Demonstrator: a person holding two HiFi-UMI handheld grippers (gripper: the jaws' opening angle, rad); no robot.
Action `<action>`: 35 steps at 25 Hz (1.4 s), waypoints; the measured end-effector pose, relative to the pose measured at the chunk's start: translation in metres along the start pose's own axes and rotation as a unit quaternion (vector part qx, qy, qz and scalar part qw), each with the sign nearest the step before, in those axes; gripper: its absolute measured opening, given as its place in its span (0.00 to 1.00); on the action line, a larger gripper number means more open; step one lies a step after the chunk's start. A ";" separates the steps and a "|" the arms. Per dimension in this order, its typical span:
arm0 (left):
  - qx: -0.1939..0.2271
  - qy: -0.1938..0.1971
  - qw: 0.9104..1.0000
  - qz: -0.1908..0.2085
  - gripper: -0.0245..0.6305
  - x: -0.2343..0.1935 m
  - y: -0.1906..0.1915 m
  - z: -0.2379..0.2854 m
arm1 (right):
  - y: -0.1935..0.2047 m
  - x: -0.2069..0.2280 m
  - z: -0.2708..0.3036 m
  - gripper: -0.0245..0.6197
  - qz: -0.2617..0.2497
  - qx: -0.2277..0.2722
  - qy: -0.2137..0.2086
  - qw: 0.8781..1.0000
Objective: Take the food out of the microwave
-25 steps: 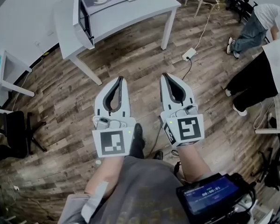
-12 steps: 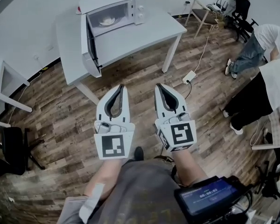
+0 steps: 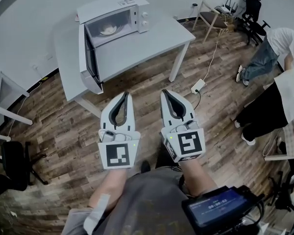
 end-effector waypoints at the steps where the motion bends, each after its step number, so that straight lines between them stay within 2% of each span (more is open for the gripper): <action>1: -0.003 -0.002 1.000 0.001 0.05 0.001 0.003 0.005 | 0.003 0.005 0.004 0.05 0.004 -0.001 -0.002 1.000; 8: -0.026 -0.029 0.999 0.016 0.05 0.004 0.018 0.053 | 0.020 0.046 0.046 0.05 0.018 -0.011 -0.029 0.999; 15: -0.027 -0.067 0.997 0.032 0.05 0.012 0.015 0.108 | 0.020 0.092 0.092 0.05 0.023 -0.005 -0.076 0.997; 24: -0.024 -0.110 0.992 0.051 0.05 0.024 0.007 0.165 | 0.015 0.151 0.135 0.05 0.030 0.008 -0.116 0.993; 27: -0.026 -0.112 0.991 0.065 0.05 0.028 0.007 0.179 | 0.015 0.166 0.144 0.05 0.036 0.012 -0.122 0.992; 35: -0.037 -0.114 0.990 0.071 0.05 0.027 0.016 0.215 | 0.025 0.186 0.171 0.05 0.046 0.003 -0.135 0.990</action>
Point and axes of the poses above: the fingertips, and each gripper's own axes: z forward along the fingers, x to its right, y out of its underside, the point moved 7 cm from there along -z, backward along the fingers, and after that the axes turned 9 degrees about -y, right-handed, at the moved point
